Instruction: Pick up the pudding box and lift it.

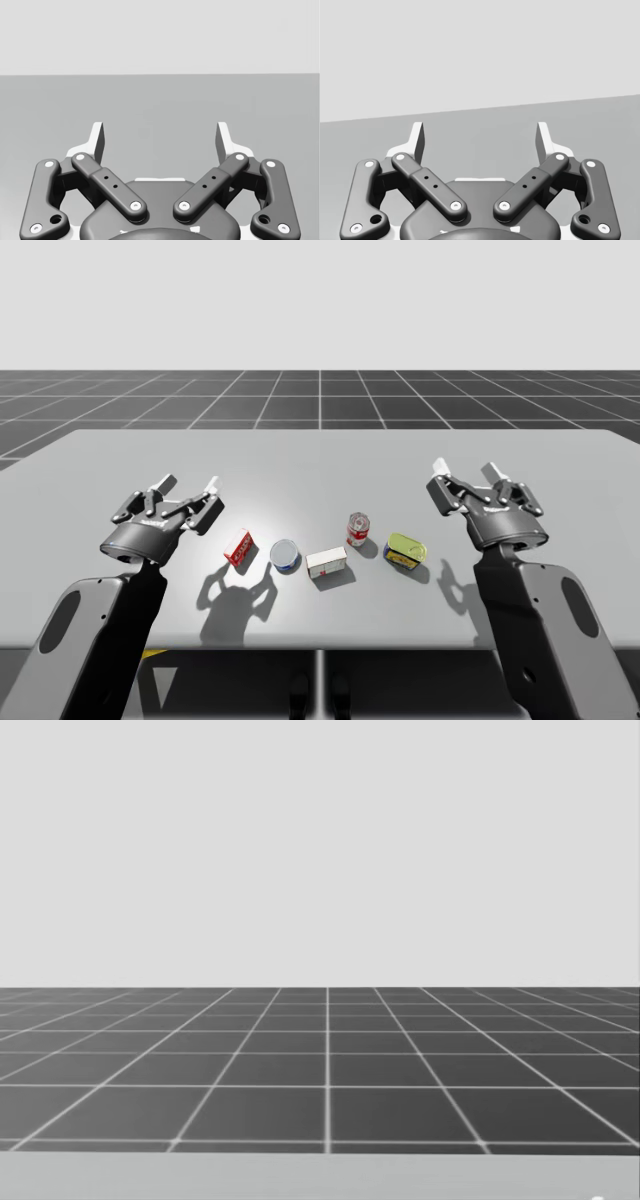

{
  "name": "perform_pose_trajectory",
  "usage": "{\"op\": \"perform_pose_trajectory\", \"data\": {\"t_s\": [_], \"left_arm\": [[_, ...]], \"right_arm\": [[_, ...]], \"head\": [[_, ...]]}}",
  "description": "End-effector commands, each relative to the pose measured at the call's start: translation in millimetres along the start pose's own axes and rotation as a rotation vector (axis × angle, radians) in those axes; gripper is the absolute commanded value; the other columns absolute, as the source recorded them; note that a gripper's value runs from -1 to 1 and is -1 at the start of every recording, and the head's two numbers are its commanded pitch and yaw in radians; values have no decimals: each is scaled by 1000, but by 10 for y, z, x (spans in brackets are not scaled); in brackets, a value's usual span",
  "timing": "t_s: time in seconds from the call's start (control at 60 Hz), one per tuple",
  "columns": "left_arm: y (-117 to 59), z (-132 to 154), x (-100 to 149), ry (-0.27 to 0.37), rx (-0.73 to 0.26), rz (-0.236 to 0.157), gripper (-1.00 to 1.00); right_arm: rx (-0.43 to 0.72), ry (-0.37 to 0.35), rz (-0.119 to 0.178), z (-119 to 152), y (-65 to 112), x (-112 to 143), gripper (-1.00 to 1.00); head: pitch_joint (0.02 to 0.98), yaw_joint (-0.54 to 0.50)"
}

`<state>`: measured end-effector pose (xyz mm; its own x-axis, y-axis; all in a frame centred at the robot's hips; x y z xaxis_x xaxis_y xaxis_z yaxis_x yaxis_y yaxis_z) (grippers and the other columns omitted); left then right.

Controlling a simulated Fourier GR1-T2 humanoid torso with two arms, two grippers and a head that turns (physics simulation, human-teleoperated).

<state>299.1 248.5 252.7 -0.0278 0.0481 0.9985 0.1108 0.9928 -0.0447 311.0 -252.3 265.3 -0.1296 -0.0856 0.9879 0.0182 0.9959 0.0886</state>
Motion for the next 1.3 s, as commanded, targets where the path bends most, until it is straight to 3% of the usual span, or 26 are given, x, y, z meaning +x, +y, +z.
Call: {"op": "perform_pose_trajectory", "data": {"t_s": [0.017,0.05,0.233,1.033,1.3], "left_arm": [[-1,2,-3,0,0,-6,-1000],[-2,2,-4,1,-1,-6,-1000],[-1,1,-4,2,0,-7,-1000],[-28,-16,-17,20,-16,-19,-1000],[-48,-24,-25,33,-28,-28,-1000]], "right_arm": [[-48,-22,20,15,-1,-2,-1000],[-14,-20,34,14,-1,-3,-1000],[19,0,33,-5,-7,3,-1000],[-5,2,85,-18,21,0,-1000],[-4,-1,97,-16,32,2,-1000]], "head": [[86,17],[88,16],[144,17],[843,-4],[901,-7]]}}
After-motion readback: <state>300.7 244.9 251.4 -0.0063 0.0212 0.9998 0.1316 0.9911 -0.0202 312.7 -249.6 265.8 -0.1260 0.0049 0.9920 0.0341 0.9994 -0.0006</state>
